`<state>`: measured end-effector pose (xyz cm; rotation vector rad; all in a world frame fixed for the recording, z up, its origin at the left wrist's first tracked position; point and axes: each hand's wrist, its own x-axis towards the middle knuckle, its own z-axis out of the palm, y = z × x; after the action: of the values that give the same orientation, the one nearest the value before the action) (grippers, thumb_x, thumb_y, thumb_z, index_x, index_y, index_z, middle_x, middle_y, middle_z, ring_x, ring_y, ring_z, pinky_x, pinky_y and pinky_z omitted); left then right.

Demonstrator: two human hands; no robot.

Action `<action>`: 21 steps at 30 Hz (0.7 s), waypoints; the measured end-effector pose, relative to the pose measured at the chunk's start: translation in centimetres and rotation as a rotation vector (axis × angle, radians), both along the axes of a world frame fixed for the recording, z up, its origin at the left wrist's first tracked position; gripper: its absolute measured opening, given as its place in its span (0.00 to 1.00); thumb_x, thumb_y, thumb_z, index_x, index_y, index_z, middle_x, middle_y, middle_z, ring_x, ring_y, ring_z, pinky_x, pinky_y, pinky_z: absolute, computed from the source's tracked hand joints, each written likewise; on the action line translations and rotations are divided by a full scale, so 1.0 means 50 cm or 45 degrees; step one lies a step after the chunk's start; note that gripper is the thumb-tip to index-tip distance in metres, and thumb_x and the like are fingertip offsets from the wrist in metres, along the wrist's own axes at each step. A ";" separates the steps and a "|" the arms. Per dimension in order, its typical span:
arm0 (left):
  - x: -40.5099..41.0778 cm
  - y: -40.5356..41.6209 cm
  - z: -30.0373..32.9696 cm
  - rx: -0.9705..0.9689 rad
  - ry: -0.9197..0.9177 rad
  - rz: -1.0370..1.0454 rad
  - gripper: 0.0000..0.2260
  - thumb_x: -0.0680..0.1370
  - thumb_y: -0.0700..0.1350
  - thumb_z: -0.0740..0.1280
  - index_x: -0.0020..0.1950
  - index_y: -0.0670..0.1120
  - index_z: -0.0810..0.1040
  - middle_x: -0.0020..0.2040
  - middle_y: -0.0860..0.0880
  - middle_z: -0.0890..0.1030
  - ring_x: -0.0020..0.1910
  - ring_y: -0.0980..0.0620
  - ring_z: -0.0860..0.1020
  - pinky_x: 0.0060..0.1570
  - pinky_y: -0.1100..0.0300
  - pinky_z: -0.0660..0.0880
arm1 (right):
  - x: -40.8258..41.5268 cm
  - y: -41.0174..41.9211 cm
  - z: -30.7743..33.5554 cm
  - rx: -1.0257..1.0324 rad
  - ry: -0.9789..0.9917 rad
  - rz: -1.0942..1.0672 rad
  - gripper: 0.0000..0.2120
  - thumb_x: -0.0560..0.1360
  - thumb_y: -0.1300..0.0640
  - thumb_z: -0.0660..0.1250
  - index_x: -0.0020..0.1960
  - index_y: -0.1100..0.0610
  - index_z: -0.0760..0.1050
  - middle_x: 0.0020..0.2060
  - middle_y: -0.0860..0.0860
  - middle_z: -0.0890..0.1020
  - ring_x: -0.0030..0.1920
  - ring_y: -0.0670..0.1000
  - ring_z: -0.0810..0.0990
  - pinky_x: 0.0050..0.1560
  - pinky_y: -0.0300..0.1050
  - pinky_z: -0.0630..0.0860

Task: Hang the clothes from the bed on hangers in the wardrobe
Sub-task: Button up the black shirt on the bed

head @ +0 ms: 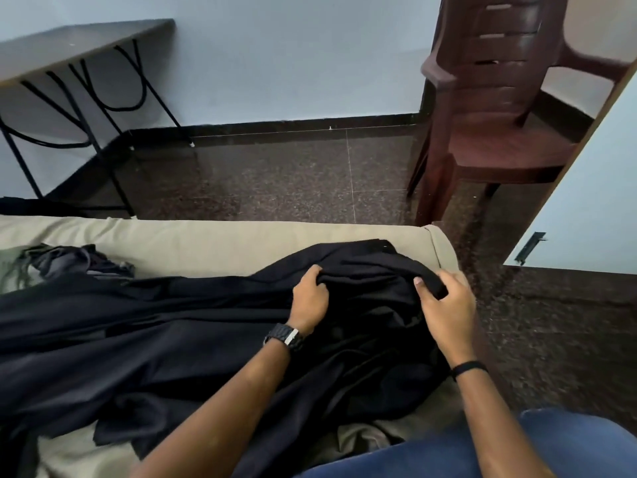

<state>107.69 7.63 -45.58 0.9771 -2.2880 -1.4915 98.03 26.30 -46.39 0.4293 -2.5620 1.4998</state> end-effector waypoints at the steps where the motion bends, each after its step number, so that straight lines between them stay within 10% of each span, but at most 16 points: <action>1: -0.019 0.012 0.004 0.247 0.172 0.022 0.13 0.78 0.32 0.54 0.54 0.42 0.75 0.53 0.40 0.79 0.54 0.43 0.77 0.58 0.47 0.72 | 0.000 0.002 0.002 -0.022 -0.008 0.038 0.09 0.74 0.58 0.71 0.52 0.60 0.79 0.49 0.46 0.74 0.49 0.44 0.73 0.47 0.27 0.63; 5: -0.109 0.083 0.042 0.916 0.567 -0.150 0.14 0.79 0.30 0.53 0.54 0.41 0.76 0.52 0.43 0.81 0.53 0.48 0.79 0.56 0.57 0.76 | 0.014 0.007 0.020 -0.199 -0.143 0.277 0.09 0.73 0.54 0.72 0.43 0.59 0.75 0.48 0.46 0.77 0.49 0.38 0.75 0.49 0.27 0.68; 13: -0.162 0.130 0.028 0.454 -0.041 -0.793 0.19 0.78 0.34 0.58 0.68 0.44 0.69 0.61 0.44 0.77 0.59 0.48 0.76 0.63 0.53 0.73 | 0.002 0.060 0.014 -0.109 -0.511 0.190 0.27 0.75 0.48 0.69 0.26 0.51 0.57 0.21 0.45 0.60 0.23 0.45 0.60 0.30 0.44 0.54; 18: -0.171 0.065 0.041 0.602 0.062 -0.476 0.14 0.80 0.41 0.54 0.64 0.47 0.72 0.49 0.48 0.80 0.43 0.52 0.78 0.41 0.61 0.74 | -0.009 0.063 -0.003 0.081 -0.522 0.112 0.16 0.71 0.50 0.73 0.40 0.55 0.66 0.35 0.51 0.74 0.37 0.49 0.74 0.35 0.45 0.66; 21: -0.196 0.012 0.039 -0.098 0.059 -0.326 0.15 0.80 0.41 0.61 0.67 0.42 0.72 0.58 0.43 0.77 0.54 0.47 0.77 0.55 0.55 0.74 | -0.013 0.064 0.000 0.012 -0.646 0.112 0.22 0.71 0.49 0.73 0.59 0.51 0.66 0.48 0.52 0.77 0.47 0.50 0.77 0.45 0.47 0.74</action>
<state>97.91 8.24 -43.64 0.6416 -2.4916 -1.4872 97.36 29.50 -46.37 0.1774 -2.9559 1.8248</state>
